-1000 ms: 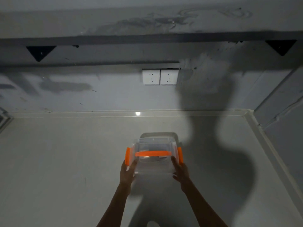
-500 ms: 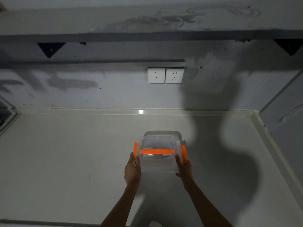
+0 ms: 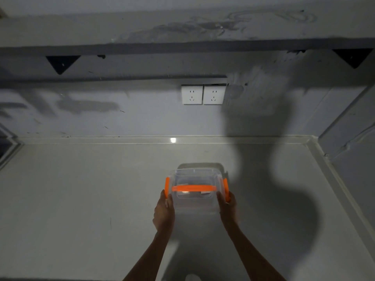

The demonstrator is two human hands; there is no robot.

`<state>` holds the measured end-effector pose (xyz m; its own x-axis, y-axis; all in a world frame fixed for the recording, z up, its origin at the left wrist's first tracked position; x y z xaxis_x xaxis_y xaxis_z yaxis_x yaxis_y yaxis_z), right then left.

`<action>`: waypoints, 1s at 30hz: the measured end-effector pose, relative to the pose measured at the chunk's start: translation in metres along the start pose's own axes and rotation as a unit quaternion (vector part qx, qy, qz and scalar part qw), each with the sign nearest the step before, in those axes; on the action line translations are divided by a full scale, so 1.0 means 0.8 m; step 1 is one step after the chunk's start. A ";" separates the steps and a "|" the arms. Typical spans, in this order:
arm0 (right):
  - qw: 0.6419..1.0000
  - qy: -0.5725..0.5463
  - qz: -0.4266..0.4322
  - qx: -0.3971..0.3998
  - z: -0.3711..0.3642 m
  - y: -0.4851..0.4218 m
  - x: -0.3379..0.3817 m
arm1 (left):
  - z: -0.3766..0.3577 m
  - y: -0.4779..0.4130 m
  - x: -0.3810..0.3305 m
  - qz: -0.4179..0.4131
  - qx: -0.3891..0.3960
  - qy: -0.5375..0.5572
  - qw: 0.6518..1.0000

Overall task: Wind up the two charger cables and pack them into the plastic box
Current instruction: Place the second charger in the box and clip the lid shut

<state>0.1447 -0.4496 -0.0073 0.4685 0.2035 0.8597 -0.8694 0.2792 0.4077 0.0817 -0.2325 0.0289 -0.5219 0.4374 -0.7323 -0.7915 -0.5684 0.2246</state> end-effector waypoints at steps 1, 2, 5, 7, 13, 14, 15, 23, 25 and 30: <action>1.000 0.009 0.000 -0.005 0.001 0.001 -0.001 | 0.000 0.000 0.000 0.001 -0.001 -0.001 1.000; 1.000 0.023 0.002 -0.005 0.001 0.001 -0.004 | 0.000 0.001 0.001 0.001 -0.004 -0.002 1.000; 0.996 0.082 0.015 -0.008 0.001 0.001 -0.008 | -0.001 0.000 0.001 0.000 -0.003 -0.005 1.000; 0.993 0.115 0.027 -0.020 0.002 0.003 -0.007 | -0.001 0.000 0.001 -0.003 -0.004 -0.009 1.000; 0.974 0.210 0.057 -0.067 0.008 0.010 0.005 | -0.002 -0.002 0.004 -0.007 0.002 -0.013 1.000; 0.969 0.226 0.064 -0.077 0.008 0.012 0.008 | -0.002 -0.002 0.005 -0.006 0.002 -0.012 1.000; 0.964 0.242 0.071 -0.089 0.008 0.014 0.009 | -0.002 -0.002 0.006 -0.005 0.002 -0.011 1.000; 0.947 0.293 0.091 -0.099 0.007 0.022 0.016 | 0.001 0.002 -0.001 -0.018 0.014 -0.007 1.000; 0.959 0.261 0.090 -0.065 0.007 0.016 0.009 | 0.001 0.002 0.000 -0.029 0.018 -0.003 0.999; 0.965 0.222 0.137 0.035 0.009 0.001 0.017 | 0.002 -0.006 0.004 -0.106 0.027 -0.076 0.991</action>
<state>0.1493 -0.4533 0.0068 0.2271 0.6472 0.7277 -0.9714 0.0974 0.2165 0.0833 -0.2270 0.0262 -0.3803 0.6451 -0.6627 -0.9025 -0.4154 0.1135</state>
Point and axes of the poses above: each hand's wrist, its own y-axis away from the middle knuckle, its own z-axis out of the back of the hand, x = y × z, the point moved 3 cm from there along -y, towards the middle knuckle, and after that the axes turned 7 degrees about -z, right-handed, at the moved point
